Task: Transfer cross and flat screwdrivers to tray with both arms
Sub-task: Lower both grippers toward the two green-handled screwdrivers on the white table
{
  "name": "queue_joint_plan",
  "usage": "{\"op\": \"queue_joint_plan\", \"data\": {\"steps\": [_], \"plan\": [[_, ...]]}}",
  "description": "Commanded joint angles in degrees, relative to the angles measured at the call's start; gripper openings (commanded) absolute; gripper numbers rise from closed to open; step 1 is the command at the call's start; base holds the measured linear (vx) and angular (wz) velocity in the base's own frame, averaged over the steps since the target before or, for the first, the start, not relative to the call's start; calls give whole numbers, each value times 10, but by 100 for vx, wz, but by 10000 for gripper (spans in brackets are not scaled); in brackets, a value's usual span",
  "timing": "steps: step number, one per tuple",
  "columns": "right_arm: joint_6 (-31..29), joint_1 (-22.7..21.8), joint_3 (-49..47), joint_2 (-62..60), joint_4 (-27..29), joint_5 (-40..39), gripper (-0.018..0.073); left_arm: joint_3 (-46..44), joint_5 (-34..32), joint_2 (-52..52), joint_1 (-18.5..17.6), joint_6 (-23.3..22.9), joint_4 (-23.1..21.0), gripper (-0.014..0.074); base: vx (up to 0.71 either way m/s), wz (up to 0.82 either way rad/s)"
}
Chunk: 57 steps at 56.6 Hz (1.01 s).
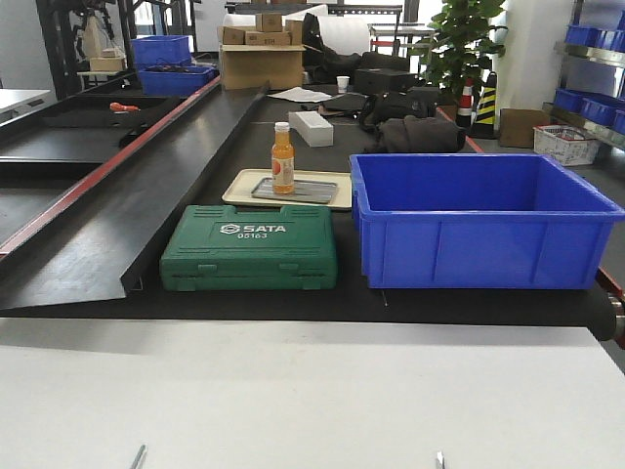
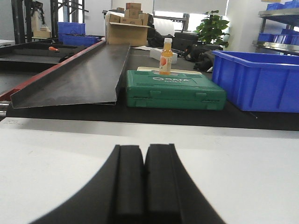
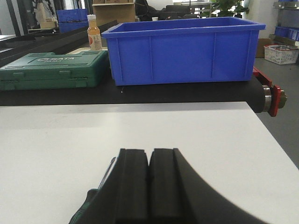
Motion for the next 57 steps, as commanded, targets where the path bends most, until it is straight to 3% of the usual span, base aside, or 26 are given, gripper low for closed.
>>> {"op": "queue_joint_plan", "data": {"steps": [1, 47, 57], "plan": [[-1, 1, 11, -6, -6, -48, -8, 18, -47, 3, 0, -1, -1, -7, 0, 0], [-1, 1, 11, -6, -6, -49, -8, 18, -47, 2, 0, -1, -1, -7, 0, 0], [-1, 1, 11, -6, -6, -88, -8, 18, -57, 2, 0, -3, -2, -7, 0, 0]]}}
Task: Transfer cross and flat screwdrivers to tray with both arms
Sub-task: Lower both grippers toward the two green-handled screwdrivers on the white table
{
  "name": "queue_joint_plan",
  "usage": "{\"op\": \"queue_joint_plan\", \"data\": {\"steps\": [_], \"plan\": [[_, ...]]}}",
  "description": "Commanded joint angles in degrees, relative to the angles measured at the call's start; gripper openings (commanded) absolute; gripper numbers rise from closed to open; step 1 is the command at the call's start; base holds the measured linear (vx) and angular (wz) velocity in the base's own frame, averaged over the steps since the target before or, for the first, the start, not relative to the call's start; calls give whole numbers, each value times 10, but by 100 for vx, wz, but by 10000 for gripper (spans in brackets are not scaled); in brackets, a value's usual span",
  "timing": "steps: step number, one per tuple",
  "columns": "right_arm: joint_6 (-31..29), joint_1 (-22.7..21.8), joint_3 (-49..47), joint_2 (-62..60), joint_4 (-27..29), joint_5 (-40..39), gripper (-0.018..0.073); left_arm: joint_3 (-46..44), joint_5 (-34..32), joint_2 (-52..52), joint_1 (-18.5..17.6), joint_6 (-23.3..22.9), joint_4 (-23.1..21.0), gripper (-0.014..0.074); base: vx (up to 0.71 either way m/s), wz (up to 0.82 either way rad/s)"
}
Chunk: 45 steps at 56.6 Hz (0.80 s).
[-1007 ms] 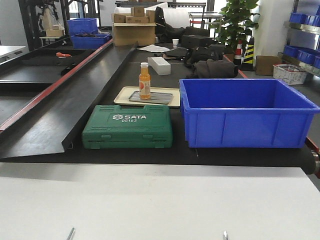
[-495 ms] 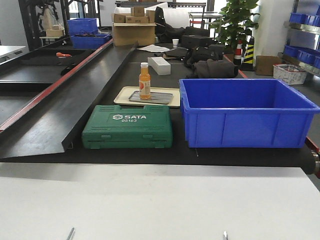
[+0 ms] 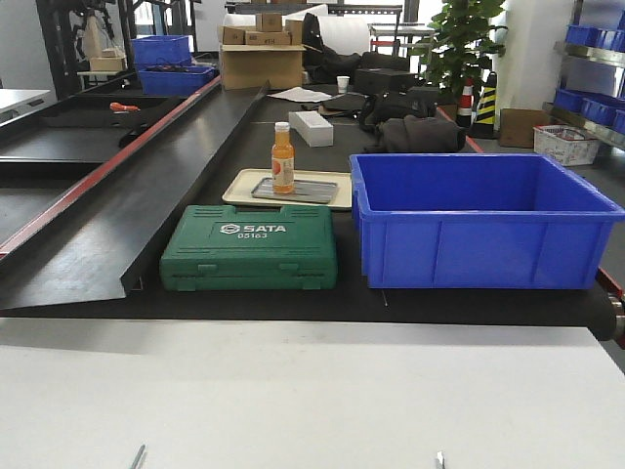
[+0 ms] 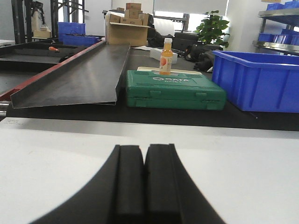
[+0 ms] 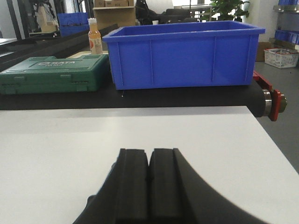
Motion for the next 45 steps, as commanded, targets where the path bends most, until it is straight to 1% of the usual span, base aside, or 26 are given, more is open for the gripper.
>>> {"op": "queue_joint_plan", "data": {"steps": [1, 6, 12, 18, 22, 27, 30, 33, 35, 36, 37, 40, 41, 45], "plan": [[-1, 1, 11, -6, -6, -87, -8, 18, -60, 2, 0, -3, -2, -7, 0, 0], [-1, 1, 11, -6, -4, -154, -8, 18, -91, 2, 0, -3, -2, -7, 0, 0], [-1, 1, 11, -6, -5, -220, -8, 18, -142, 2, 0, -3, -2, -7, 0, 0], [-1, 1, 8, -6, -5, -276, -8, 18, -222, 2, 0, -1, -2, -7, 0, 0], [-1, 1, -8, -6, -5, -266, -7, 15, -291, 2, 0, -2, -1, -1, 0, 0], [-1, 1, -48, -4, -5, -214, -4, -5, -340, 2, 0, -2, -1, 14, 0, 0], [-1, 1, -82, 5, -5, -176, -2, -24, -329, 3, 0, -1, -1, 29, 0, 0], [-1, 1, -118, 21, -5, -144, 1, -52, -288, 9, 0, -1, -1, 54, 0, 0], [-1, 1, -140, 35, -5, -120, 4, -75, -246, 18, 0, -1, -1, 78, 0, 0], [-1, 1, -152, 44, -5, -105, 7, -83, -239, 22, 0, -1, -1, 83, 0, 0], [-1, 1, -160, 51, -5, -95, 10, -94, -210, 28, 0, -1, -1, 103, 0, 0], [-1, 1, -188, 84, -5, -55, 22, -119, -166, 46, 0, 4, -1, 138, 0, 0], [-1, 1, -194, 88, -5, -40, 27, -129, -149, 55, 0, 6, -1, 164, 0, 0], [-1, 1, -219, 127, -5, 2, 56, -152, -107, 83, 0, 26, -1, 232, 0, 0]]}}
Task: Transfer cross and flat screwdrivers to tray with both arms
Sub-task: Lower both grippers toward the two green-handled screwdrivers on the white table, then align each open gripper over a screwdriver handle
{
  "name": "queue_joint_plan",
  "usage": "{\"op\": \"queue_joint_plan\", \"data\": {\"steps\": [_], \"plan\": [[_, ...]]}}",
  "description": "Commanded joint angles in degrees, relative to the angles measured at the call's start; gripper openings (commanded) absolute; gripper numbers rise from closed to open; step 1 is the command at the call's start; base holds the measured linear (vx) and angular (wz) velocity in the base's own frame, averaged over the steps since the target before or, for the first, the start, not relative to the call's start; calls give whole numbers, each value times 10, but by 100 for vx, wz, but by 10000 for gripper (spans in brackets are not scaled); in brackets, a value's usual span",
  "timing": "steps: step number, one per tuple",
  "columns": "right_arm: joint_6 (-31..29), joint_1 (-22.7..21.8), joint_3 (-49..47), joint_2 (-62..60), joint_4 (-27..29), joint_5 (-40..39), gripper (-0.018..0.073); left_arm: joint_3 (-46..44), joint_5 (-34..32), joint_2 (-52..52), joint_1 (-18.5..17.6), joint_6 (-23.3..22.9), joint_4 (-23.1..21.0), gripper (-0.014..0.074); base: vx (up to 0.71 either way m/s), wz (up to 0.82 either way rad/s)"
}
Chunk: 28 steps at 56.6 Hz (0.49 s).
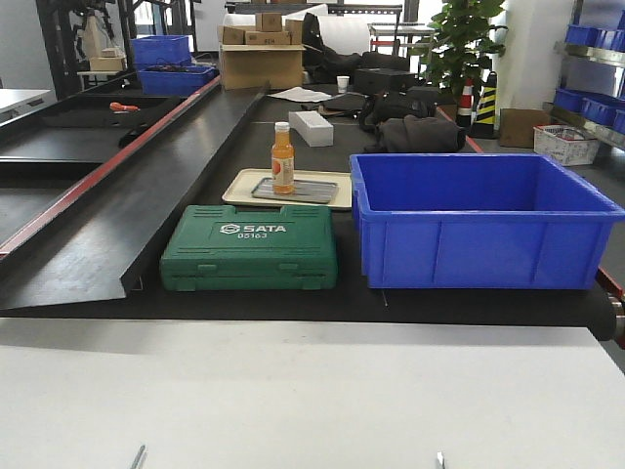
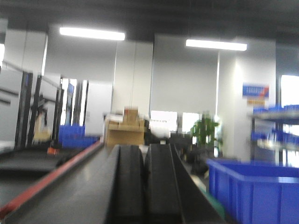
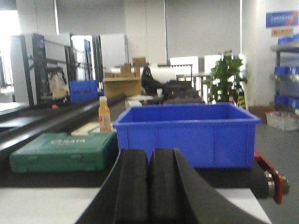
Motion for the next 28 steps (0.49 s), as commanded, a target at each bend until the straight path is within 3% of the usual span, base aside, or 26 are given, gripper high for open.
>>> {"op": "queue_joint_plan", "data": {"steps": [1, 13, 19, 28], "plan": [[-1, 1, -48, 59, -5, 26, 67, -51, 44, 49, 0, 23, -1, 258, 0, 0], [3, 1, -59, 157, 20, 95, 279, -64, 112, 152, 0, 35, -1, 495, 0, 0], [3, 1, -59, 203, 35, 105, 431, -56, 121, 205, 0, 34, -2, 531, 0, 0], [2, 1, -59, 251, 68, 99, 533, -58, 118, 277, 0, 15, -16, 531, 0, 0]]}}
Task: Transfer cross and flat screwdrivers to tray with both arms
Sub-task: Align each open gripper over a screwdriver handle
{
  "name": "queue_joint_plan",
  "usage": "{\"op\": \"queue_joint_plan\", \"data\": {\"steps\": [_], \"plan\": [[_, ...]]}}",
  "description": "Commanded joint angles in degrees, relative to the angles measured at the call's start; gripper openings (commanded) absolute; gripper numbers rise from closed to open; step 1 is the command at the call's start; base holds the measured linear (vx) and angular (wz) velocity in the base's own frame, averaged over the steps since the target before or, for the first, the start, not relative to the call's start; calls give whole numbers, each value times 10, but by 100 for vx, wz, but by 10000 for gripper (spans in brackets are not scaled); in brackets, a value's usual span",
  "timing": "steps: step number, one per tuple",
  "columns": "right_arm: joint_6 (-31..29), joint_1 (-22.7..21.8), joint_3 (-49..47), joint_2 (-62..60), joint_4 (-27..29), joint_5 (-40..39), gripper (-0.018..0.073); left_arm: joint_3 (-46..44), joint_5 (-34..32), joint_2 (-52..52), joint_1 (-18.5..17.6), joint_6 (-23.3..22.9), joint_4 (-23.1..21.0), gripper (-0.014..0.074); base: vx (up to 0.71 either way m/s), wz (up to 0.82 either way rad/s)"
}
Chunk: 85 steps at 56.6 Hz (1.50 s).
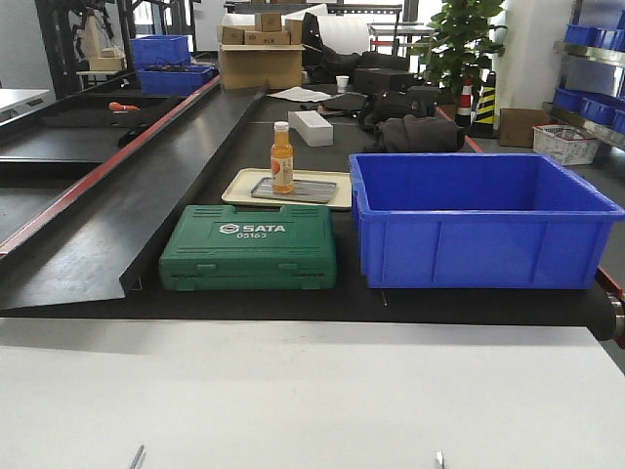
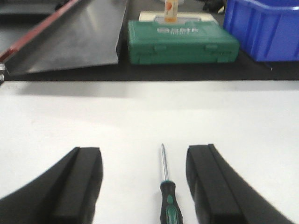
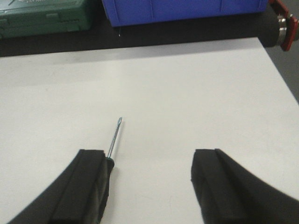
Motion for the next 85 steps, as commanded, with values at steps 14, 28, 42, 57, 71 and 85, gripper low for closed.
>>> {"op": "queue_joint_plan", "data": {"steps": [14, 28, 42, 57, 71, 85], "plan": [[-3, 1, -27, 59, 44, -24, 536, -162, 85, 205, -1, 9, -15, 542, 0, 0], [-3, 1, -27, 59, 44, -30, 529, -316, 189, 403, -18, 30, -34, 542, 0, 0], [-3, 1, -27, 59, 44, -2, 529, -392, 223, 578, -47, 52, -60, 542, 0, 0], [-3, 1, -27, 59, 44, 33, 529, -405, 201, 699, -47, 11, -59, 542, 0, 0], [-4, 1, -27, 59, 43, 39, 529, -405, 184, 752, -47, 14, -59, 540, 0, 0], [-23, 1, -27, 59, 37, 100, 529, -405, 150, 771, -47, 15, -59, 540, 0, 0]]}}
